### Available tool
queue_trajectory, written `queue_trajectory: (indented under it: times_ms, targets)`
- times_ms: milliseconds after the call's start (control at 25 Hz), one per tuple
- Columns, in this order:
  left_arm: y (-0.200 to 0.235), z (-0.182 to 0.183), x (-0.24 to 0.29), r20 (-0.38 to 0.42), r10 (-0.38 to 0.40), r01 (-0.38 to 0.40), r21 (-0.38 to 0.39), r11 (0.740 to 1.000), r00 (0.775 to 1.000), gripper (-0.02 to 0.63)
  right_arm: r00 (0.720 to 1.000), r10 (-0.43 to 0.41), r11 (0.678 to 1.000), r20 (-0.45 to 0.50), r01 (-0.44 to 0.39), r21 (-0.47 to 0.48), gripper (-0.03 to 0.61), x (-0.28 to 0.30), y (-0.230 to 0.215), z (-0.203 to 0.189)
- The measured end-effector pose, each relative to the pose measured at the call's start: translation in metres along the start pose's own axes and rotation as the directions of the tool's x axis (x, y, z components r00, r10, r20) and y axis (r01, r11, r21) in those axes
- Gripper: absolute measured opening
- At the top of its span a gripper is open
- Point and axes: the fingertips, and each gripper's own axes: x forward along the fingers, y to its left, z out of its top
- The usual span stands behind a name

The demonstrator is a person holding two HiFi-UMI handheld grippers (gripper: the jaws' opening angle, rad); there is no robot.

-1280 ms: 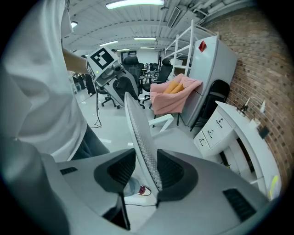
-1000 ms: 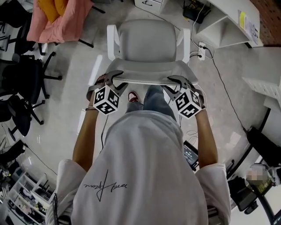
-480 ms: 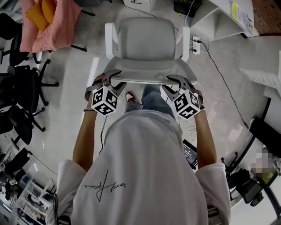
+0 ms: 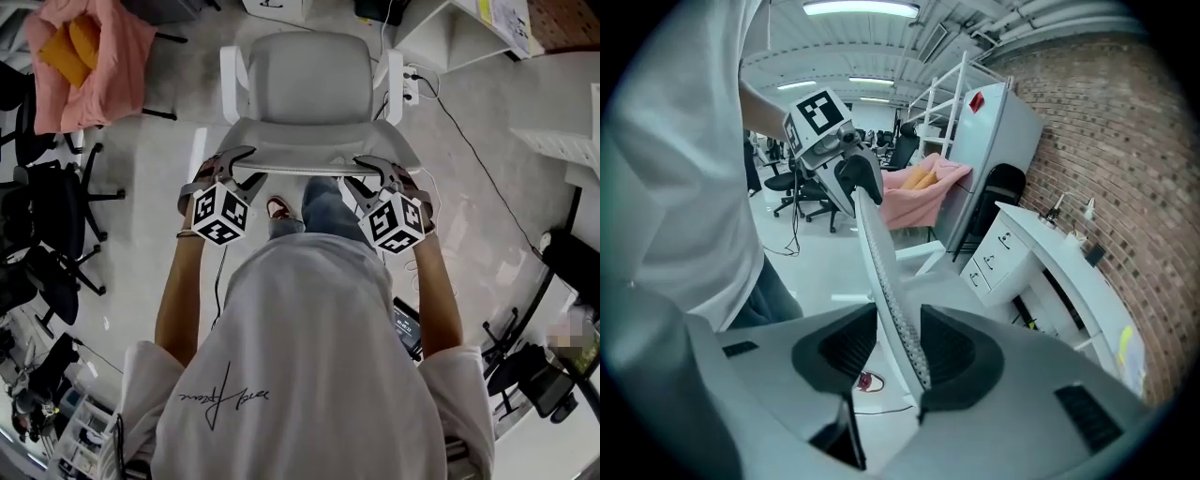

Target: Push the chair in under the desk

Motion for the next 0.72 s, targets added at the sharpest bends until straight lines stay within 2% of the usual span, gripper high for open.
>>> queue_trajectory:
  times_ms: [720]
  targets:
    - [0.021, 0.032, 0.026, 0.014, -0.036, 0.035, 0.063, 0.997, 0.999, 0.204, 0.999, -0.054, 0.997, -0.007, 0.055, 0.046, 0.164, -0.007, -0.03, -0.018]
